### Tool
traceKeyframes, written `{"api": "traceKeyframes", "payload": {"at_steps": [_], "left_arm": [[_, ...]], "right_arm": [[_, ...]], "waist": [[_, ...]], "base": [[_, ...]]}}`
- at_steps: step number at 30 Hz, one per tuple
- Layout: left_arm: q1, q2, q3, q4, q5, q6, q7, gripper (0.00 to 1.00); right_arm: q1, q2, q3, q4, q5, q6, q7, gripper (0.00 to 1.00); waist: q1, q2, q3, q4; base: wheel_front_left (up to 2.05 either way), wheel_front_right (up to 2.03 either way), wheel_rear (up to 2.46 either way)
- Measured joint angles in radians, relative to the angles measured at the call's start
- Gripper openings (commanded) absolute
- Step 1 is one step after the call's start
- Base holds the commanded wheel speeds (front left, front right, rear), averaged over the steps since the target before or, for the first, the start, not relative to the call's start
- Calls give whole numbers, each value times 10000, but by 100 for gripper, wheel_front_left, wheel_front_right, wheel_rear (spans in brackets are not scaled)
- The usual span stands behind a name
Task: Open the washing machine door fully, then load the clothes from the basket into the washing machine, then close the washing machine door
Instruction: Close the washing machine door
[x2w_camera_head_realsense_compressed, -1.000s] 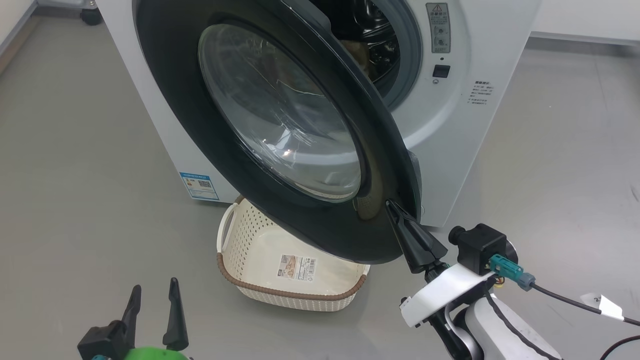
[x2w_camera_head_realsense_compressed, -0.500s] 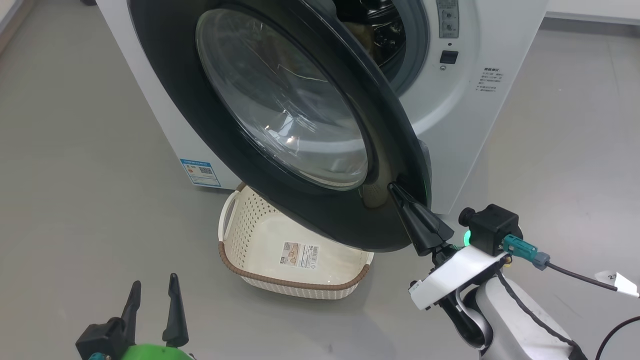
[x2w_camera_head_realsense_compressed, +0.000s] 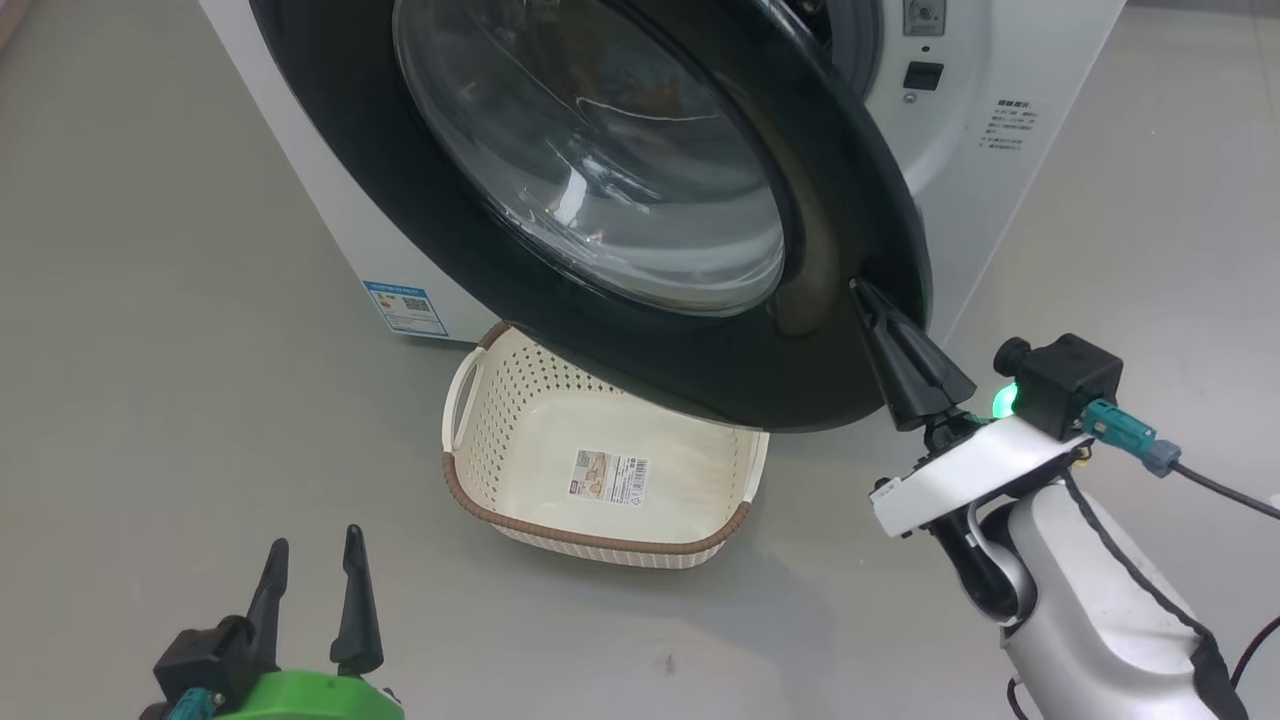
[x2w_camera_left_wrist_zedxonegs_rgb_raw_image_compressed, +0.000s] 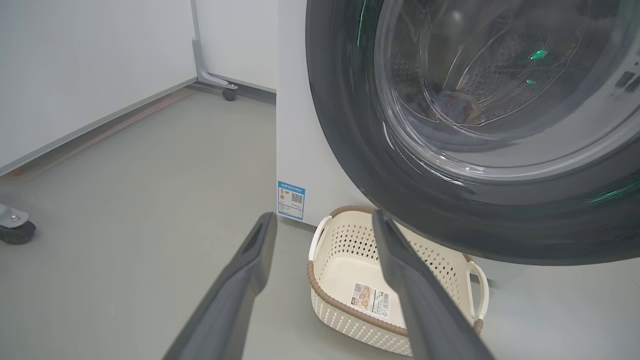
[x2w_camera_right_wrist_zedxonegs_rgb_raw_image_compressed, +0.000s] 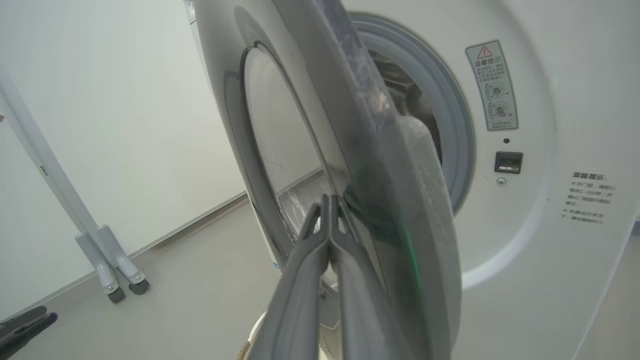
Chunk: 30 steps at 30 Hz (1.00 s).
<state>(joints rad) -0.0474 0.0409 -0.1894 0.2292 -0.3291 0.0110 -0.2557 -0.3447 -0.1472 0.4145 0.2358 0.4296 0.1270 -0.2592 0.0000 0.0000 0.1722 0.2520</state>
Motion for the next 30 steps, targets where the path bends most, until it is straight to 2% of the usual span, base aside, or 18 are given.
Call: {"api": "traceKeyframes", "payload": {"at_steps": [14,23,30], "left_arm": [[-573,-25,-291,-265,-240,-56,0,100],[-933,-52,-472,-476,-577,-56,0,100],[-1217,-65,-901,-621,-723,-56,0,100]], "right_arm": [[-1227,-506,-1085,232,-255,12,0,0],[-2104,-759,-1221,337,-447,56,0,0],[-2699,-1266,-1603,625,-612,56,-2,0]], "waist": [[-1,0,1051,464],[-1,0,1683,726],[-1,0,2125,946]], "base": [[0,0,0],[0,0,0],[0,0,0]]}}
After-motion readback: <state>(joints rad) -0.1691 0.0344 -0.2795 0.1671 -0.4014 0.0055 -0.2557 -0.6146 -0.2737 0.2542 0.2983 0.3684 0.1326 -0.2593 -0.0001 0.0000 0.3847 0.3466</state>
